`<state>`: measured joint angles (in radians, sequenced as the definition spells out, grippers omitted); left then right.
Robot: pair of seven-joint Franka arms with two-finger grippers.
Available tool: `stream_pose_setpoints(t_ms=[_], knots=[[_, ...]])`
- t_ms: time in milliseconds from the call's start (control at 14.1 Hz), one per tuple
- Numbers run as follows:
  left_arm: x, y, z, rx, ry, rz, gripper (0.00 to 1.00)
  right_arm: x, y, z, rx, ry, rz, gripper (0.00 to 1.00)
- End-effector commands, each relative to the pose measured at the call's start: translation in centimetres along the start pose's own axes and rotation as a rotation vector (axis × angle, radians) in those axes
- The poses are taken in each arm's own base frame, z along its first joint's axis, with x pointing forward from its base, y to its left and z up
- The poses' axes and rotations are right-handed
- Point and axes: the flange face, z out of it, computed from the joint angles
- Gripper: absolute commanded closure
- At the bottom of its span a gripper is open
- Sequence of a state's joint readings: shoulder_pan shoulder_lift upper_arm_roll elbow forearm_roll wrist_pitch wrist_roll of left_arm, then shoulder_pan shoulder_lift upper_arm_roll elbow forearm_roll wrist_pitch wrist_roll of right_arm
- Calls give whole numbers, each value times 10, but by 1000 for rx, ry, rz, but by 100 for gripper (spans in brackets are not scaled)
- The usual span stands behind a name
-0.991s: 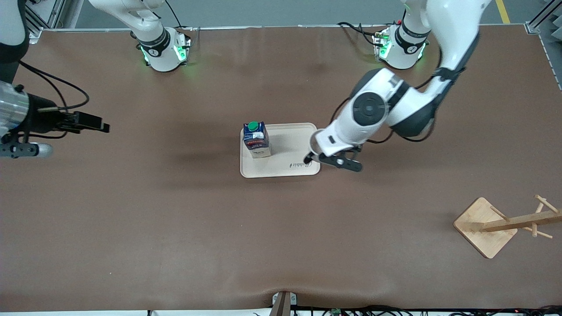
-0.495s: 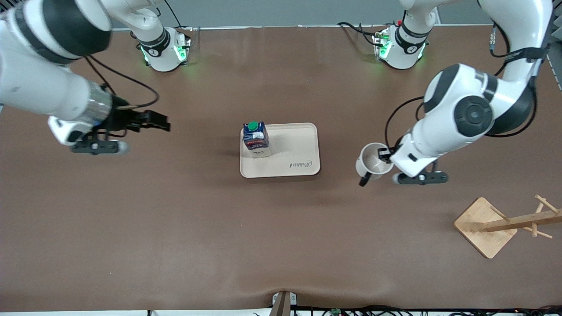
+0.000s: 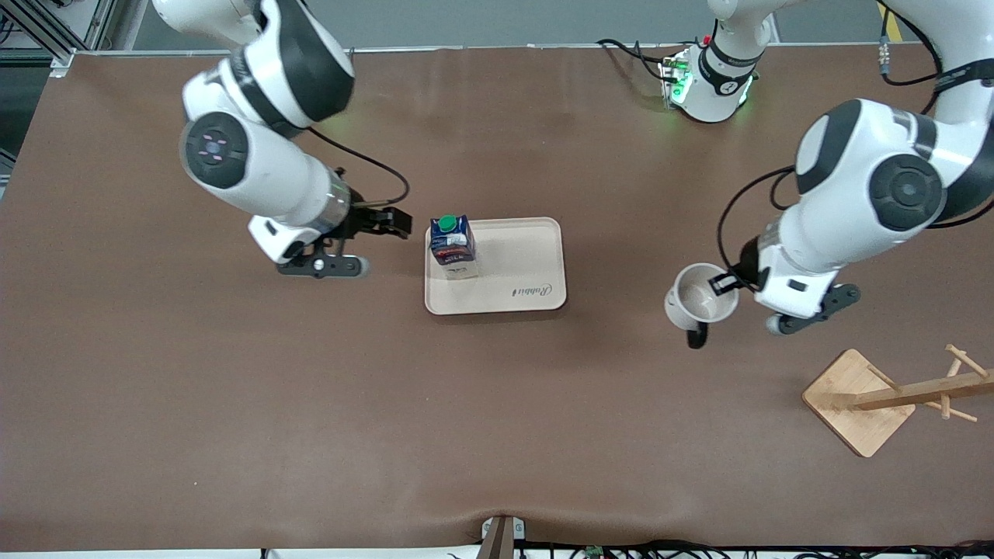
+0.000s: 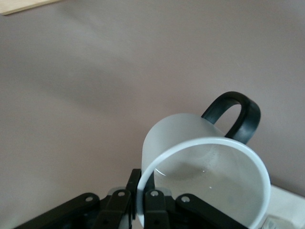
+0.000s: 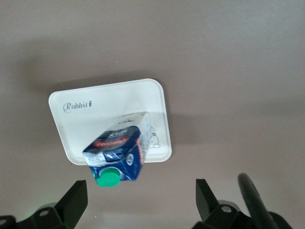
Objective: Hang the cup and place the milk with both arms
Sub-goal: 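Lift the mug with the left gripper while the right gripper reaches the milk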
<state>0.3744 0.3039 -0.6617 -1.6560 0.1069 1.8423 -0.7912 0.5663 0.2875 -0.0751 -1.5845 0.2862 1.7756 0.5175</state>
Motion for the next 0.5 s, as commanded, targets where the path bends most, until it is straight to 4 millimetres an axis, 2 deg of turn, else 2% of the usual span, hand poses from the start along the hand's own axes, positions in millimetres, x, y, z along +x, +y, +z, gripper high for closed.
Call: stream_pose_setpoints(t_ms=[0, 142, 283, 425], knots=[[10, -24, -15, -10, 4, -85, 100, -6, -23, 30, -31, 20, 4, 0], [24, -43, -18, -42, -22, -137, 100, -6, -34, 47, -49, 35, -17, 0], [40, -73, -18, -33, -42, -161, 100, -6, -43, 64, -61, 27, -29, 0], [42, -81, -42, -43, -21, -157, 100, -6, -47, 77, -69, 21, -34, 0]])
